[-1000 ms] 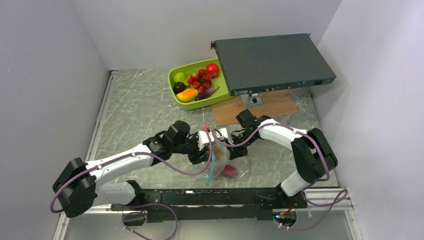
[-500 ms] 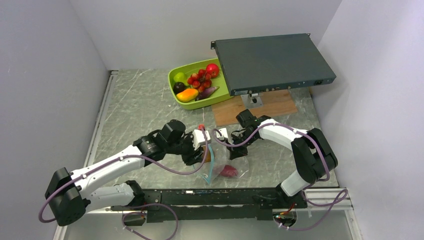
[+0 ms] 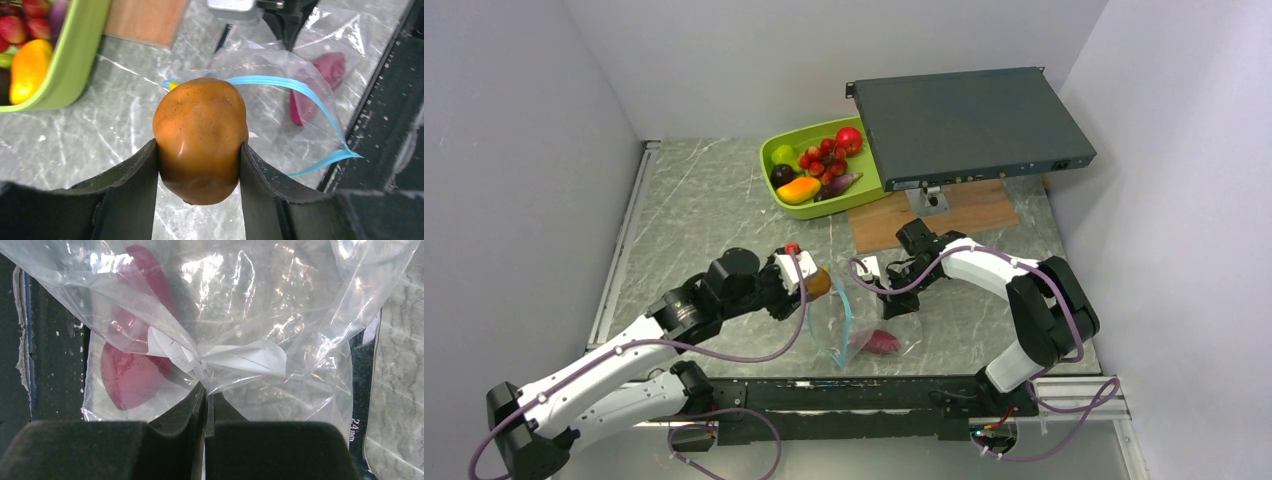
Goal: Open the zip-top bag and remove the fake food
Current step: Pick up the fake fruit from the zipper food storage bag, then place the fake fruit in the bin.
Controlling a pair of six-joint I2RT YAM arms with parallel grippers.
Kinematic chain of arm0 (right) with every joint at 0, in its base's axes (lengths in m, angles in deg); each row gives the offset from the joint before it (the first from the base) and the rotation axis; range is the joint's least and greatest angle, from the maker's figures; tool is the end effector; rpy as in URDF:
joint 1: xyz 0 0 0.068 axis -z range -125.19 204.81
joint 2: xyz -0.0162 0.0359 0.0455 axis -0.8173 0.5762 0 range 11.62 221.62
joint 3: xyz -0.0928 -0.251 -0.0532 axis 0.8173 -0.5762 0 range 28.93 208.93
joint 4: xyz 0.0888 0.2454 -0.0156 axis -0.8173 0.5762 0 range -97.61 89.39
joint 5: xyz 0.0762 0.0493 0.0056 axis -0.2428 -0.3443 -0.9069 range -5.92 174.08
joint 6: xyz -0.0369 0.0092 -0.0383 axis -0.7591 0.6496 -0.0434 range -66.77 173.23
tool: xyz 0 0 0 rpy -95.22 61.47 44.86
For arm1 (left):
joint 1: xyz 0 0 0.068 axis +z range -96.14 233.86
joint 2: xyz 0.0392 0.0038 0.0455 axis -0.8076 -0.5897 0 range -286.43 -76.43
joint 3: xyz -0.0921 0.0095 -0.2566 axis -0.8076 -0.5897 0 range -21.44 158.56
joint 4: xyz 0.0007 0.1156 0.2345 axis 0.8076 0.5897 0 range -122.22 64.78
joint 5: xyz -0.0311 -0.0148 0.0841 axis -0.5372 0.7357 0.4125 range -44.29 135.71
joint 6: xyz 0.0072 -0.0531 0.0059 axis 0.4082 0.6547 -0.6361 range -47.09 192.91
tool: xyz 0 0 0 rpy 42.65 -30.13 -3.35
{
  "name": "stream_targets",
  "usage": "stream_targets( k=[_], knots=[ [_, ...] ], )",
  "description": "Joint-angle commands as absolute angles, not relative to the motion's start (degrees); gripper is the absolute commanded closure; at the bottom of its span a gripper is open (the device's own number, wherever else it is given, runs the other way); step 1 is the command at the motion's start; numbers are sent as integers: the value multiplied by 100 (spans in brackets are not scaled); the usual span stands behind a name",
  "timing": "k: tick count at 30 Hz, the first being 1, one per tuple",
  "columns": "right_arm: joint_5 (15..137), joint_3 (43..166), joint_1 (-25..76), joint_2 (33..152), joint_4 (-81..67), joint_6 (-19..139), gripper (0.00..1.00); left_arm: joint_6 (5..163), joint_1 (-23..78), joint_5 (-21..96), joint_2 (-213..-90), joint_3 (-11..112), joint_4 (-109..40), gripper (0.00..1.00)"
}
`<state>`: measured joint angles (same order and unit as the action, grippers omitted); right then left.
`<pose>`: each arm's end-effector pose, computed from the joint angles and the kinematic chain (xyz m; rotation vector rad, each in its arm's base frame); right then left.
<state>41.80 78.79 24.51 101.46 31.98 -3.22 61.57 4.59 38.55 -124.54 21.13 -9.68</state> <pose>0.2155 0.1539 0.1674 -1.8867 1.8605 0.9429 0.1205 -0.1468 0.2946 1.1273 1.7727 -0.5335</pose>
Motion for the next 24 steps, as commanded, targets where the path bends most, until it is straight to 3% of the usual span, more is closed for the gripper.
stream_targets(
  k=[1, 10, 16, 24],
  knots=[
    [4111, 7982, 2457, 10007, 3229, -460, 95, 6160, 521, 4817, -11988, 1819, -1481, 100],
    [4110, 7973, 2463, 9977, 3238, -469, 94, 6543, 1530, 5049, -12003, 1338, -3440, 100],
    [4110, 7965, 2448, 9951, 3238, -478, 94, 7235, 2569, 4260, -13262, 1662, -4543, 100],
    [4137, 7955, 2391, 9951, 3238, -502, 94, 7634, 3148, 3837, -15301, 2920, -4983, 100]
  ],
)
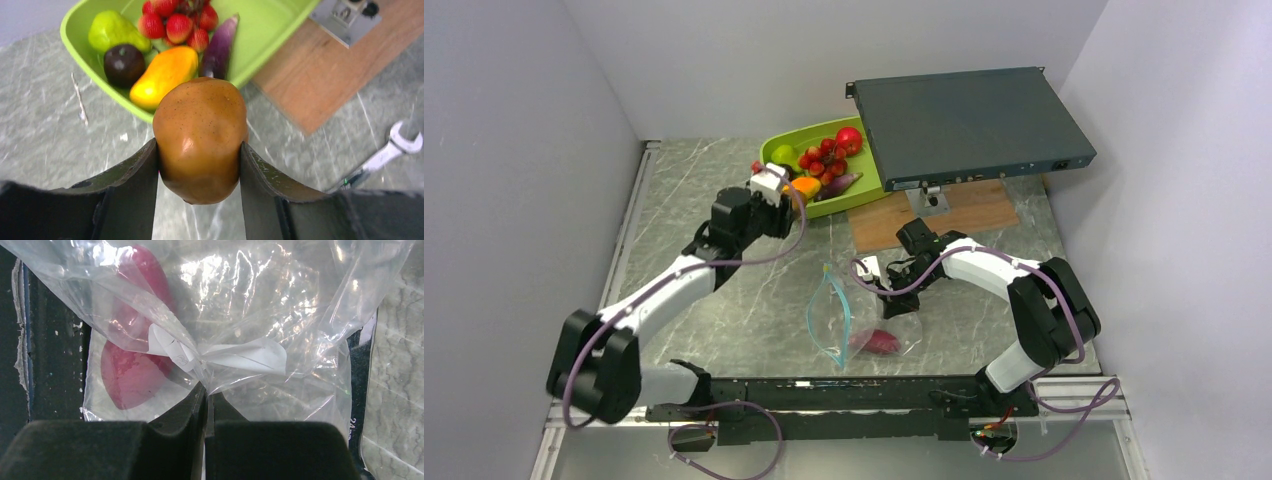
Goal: Open the zip-top bag and remove the fake food
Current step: Place the fake fruit in the bin.
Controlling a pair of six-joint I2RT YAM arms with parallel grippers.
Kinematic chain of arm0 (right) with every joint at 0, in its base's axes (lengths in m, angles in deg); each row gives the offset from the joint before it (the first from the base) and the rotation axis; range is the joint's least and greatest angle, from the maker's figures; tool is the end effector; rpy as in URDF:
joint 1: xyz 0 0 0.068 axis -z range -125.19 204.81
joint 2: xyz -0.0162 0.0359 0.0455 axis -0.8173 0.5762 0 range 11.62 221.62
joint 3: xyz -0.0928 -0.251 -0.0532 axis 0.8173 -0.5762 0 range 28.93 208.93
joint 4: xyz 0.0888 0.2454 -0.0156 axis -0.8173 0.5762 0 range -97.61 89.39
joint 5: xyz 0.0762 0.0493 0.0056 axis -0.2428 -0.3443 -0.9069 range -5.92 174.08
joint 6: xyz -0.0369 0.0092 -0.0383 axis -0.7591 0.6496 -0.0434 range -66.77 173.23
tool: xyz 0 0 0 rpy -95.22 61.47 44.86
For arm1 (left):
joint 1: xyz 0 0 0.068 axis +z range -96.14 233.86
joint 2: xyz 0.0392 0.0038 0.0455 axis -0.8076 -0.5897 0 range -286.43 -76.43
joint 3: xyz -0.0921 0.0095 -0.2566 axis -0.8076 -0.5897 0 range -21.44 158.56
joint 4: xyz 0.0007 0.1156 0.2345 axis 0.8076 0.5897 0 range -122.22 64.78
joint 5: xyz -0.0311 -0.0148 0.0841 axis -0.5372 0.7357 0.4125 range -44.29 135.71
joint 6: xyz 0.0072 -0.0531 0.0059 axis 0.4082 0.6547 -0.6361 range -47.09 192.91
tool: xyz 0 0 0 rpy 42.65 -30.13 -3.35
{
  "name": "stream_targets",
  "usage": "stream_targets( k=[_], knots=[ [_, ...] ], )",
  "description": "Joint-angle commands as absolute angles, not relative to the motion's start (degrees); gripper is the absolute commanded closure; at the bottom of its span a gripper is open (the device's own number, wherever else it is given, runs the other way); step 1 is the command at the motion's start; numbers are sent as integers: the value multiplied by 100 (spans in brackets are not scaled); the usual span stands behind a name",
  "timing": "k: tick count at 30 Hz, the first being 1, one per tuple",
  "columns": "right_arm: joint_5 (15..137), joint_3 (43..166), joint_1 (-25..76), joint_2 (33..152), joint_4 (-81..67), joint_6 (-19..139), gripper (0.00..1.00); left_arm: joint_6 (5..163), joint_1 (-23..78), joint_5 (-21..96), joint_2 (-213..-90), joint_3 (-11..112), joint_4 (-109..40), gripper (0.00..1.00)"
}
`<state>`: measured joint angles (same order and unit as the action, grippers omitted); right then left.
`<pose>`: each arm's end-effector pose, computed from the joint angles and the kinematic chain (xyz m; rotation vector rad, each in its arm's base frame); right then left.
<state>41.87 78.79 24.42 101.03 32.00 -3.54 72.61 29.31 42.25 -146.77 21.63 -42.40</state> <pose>0.2149 0.1540 0.1692 -1.8918 1.8473 0.9359 0.2549 -0.1188 0.2710 0.4462 1.8298 -0.3478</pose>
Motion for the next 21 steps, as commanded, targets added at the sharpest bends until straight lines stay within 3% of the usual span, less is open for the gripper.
stream_targets(
  k=[1, 12, 21],
  knots=[
    [4137, 7955, 2388, 9948, 3238, -503, 94, 7653, 3217, 3814, -15491, 3097, -4996, 100],
    [4189, 7950, 2323, 9993, 3229, -520, 94, 7597, 3520, 3507, -17155, 4767, -4351, 92],
    [4214, 7955, 2317, 10038, 3225, -513, 94, 7606, 3641, 3490, -17865, 5342, -3927, 73]
  ],
)
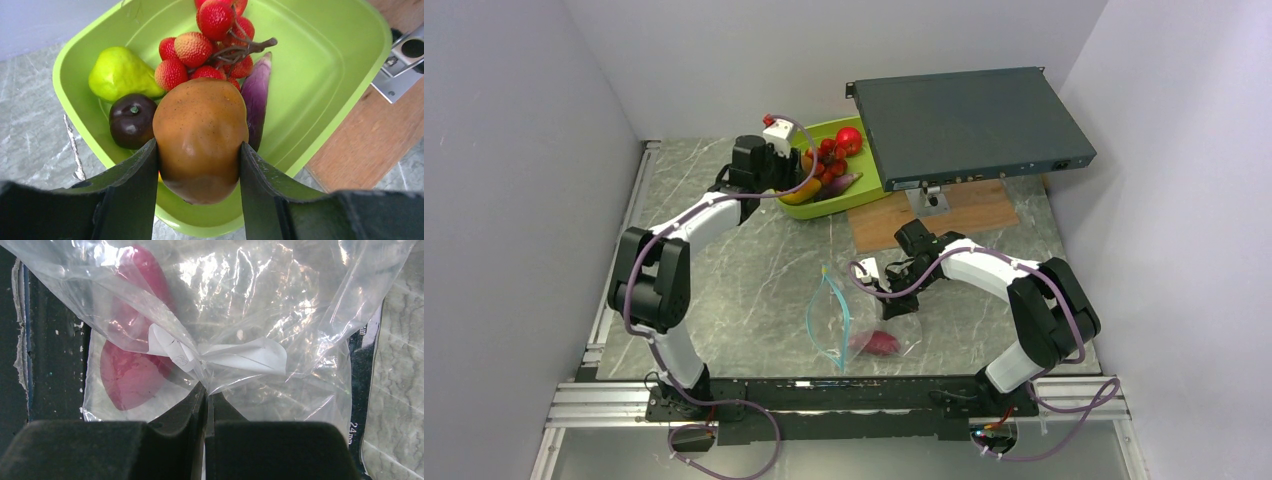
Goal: Open the zip-top bag and remove the fake food
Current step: Place the fake fruit in the bin.
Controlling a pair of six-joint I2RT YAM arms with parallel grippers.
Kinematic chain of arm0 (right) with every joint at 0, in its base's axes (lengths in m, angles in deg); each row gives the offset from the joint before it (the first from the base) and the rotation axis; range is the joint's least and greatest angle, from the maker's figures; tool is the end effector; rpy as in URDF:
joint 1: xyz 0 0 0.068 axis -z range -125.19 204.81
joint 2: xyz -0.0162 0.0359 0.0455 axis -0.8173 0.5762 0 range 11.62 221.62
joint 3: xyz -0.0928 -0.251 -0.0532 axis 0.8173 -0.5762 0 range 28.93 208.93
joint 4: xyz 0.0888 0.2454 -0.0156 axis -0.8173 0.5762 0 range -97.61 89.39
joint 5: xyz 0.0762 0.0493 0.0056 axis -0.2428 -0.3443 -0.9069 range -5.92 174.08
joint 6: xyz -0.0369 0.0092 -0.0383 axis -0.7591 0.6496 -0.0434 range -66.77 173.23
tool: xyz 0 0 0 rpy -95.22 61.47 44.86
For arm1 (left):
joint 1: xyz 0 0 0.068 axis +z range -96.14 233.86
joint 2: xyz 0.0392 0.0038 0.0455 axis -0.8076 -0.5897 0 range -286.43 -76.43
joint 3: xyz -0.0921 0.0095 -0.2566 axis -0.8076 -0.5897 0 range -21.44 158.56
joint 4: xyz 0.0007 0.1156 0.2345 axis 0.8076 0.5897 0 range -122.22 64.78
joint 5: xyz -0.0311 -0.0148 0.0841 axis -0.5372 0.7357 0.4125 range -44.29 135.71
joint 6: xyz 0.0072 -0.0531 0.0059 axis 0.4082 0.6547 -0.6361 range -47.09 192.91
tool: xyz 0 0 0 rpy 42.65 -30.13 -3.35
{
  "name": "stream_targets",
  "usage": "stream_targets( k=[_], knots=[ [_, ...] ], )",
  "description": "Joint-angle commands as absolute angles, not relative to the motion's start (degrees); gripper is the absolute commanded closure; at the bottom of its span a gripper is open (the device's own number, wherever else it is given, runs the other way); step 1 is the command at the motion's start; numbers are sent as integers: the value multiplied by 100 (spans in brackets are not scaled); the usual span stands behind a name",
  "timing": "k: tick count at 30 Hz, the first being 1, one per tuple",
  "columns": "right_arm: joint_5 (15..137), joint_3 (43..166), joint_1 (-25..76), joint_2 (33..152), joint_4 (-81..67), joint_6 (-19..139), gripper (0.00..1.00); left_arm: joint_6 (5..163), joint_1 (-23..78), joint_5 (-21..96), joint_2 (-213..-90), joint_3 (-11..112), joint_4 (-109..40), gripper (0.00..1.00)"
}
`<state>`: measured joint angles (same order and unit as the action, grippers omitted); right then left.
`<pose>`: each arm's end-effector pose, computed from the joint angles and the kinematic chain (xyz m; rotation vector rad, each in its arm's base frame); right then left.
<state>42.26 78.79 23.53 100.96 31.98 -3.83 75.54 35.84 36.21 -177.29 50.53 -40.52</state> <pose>0.2126 0.1571 0.1693 -1.9146 1.8317 0.9298 0.3932 -0.1341 0.2685 0.3709 1.9103 -0.4000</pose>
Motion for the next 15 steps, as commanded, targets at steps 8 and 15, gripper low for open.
stream_targets(
  k=[8, 15],
  knots=[
    [4216, 7964, 2317, 10077, 3238, -513, 94, 7622, 3741, 3509, -18163, 5537, -3851, 53],
    [4207, 7970, 2320, 10082, 3251, -525, 94, 7609, 3754, 3704, -17631, 4992, -4451, 1]
  ],
)
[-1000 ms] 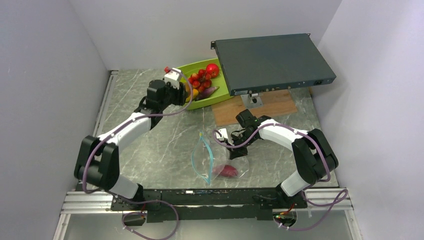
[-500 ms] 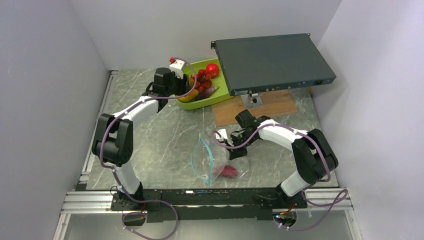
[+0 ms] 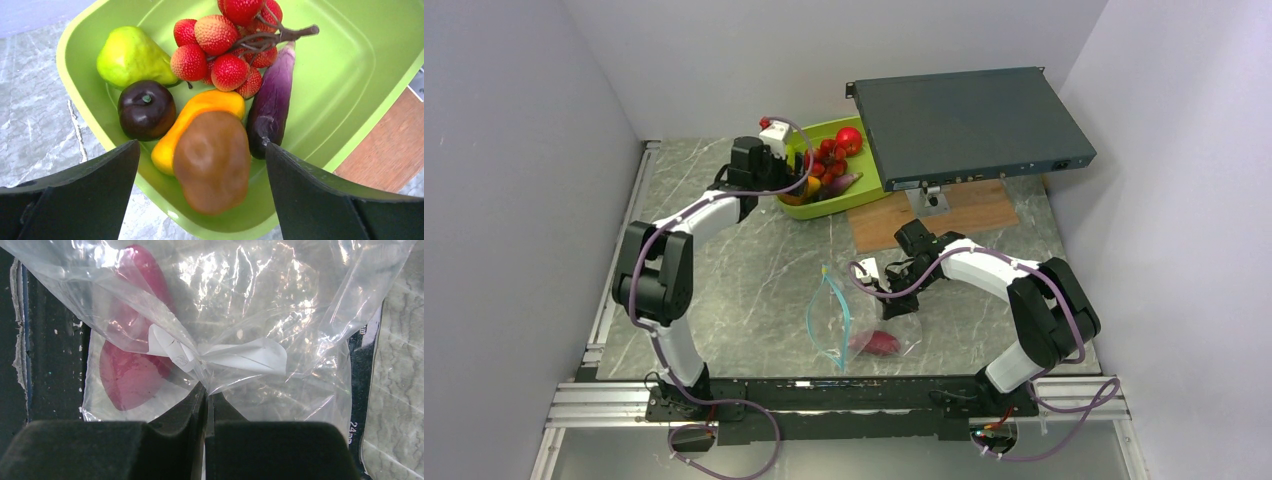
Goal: Open the zip-top bag and remove the fake food
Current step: Place the fake fruit in the bin.
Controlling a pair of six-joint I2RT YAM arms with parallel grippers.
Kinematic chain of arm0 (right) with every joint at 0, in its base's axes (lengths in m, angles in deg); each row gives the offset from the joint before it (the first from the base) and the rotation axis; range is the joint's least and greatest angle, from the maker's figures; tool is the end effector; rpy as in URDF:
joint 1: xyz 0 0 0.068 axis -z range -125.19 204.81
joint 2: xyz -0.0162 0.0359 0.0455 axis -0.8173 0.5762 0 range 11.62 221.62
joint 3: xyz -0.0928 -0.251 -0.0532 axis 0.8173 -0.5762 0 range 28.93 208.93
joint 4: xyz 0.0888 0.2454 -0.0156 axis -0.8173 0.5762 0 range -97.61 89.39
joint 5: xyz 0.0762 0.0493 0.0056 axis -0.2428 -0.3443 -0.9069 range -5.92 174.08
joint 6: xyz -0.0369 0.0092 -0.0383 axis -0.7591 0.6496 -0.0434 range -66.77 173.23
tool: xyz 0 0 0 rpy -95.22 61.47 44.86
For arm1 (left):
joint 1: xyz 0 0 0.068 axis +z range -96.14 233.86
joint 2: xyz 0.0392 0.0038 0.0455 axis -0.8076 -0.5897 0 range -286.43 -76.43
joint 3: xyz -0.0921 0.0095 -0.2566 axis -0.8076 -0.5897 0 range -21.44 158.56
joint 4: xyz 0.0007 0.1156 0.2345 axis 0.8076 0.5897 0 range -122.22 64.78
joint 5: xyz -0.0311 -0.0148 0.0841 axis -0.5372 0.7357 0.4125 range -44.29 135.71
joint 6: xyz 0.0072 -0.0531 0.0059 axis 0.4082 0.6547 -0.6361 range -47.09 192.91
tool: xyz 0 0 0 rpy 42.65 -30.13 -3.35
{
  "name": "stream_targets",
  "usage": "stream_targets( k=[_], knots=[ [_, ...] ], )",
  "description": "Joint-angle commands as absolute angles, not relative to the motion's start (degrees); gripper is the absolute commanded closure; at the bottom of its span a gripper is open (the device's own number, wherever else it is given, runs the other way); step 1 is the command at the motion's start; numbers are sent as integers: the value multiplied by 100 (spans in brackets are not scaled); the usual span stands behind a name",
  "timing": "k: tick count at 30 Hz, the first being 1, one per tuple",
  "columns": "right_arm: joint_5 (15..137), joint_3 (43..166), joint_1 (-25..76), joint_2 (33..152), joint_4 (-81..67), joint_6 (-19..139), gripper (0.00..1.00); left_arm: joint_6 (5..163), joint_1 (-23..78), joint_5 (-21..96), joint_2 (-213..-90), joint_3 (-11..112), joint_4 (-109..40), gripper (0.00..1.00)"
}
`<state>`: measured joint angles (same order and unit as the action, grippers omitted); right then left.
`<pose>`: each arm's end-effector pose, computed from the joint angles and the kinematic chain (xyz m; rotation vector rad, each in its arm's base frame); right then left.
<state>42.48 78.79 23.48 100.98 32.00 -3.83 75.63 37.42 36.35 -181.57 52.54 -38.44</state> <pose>0.2125 0.1572 0.1692 -1.9171 1.8337 0.9257 0.4095 -0.1269 0.2468 0.3455 1.9905 -0.3771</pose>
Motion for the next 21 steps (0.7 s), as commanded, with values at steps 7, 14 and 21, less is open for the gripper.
stream_targets(
  k=[7, 14, 21],
  knots=[
    [4215, 7965, 2322, 10049, 3266, -543, 94, 8371, 3929, 3245, -16507, 3763, -5598, 0],
    [4224, 7937, 2316, 9972, 3265, -565, 94, 9873, 4401, 1482, -15451, 2458, -6157, 0],
    [4242, 7911, 2321, 9865, 3244, -571, 94, 10286, 4402, 1116, -13831, 1457, -5384, 0]
  ],
)
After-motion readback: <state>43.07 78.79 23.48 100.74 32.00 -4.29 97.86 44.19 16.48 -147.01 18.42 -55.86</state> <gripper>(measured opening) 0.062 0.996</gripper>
